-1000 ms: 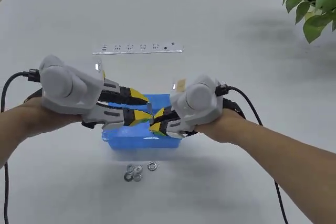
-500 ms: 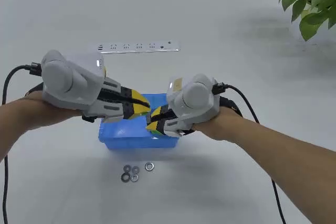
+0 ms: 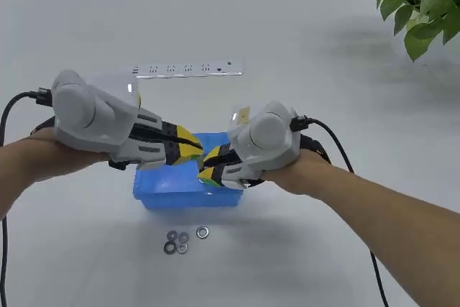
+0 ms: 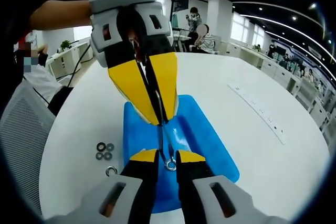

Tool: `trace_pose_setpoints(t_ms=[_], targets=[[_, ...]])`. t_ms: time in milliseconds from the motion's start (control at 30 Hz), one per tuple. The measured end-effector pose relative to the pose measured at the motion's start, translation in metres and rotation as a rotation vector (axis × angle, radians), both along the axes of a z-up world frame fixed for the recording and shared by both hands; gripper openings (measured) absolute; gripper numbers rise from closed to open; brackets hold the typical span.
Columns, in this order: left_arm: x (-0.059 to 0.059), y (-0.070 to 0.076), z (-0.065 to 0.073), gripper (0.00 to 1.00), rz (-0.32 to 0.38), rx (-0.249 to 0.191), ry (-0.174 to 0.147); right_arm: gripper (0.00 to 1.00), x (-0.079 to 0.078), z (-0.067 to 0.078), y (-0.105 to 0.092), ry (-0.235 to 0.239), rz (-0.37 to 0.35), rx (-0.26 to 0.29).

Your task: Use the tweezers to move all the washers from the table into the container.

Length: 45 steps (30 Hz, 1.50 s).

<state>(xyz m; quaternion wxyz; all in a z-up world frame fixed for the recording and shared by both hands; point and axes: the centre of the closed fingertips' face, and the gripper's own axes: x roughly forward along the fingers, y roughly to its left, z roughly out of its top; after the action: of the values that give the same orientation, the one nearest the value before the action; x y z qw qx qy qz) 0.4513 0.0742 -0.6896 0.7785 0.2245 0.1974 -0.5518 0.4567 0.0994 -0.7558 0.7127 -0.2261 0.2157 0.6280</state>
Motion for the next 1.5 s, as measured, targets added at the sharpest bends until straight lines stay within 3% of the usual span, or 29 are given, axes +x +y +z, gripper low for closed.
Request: trace_pose_setpoints(t_ms=[533,1000,1500], targets=[[-0.006,0.005,0.021,0.06,0.017,0.003,-0.009,0.31,-0.013,0.024,-0.018,-0.031,0.001,-0.001],[-0.018,0.012,0.042,0.06,0.030,0.018,-0.025,0.45,-0.024,0.039,-0.038,-0.045,-0.041,-0.003],[-0.034,0.014,0.059,0.06,0.036,0.018,-0.026,0.59,-0.039,0.043,-0.058,-0.037,-0.093,0.020]])
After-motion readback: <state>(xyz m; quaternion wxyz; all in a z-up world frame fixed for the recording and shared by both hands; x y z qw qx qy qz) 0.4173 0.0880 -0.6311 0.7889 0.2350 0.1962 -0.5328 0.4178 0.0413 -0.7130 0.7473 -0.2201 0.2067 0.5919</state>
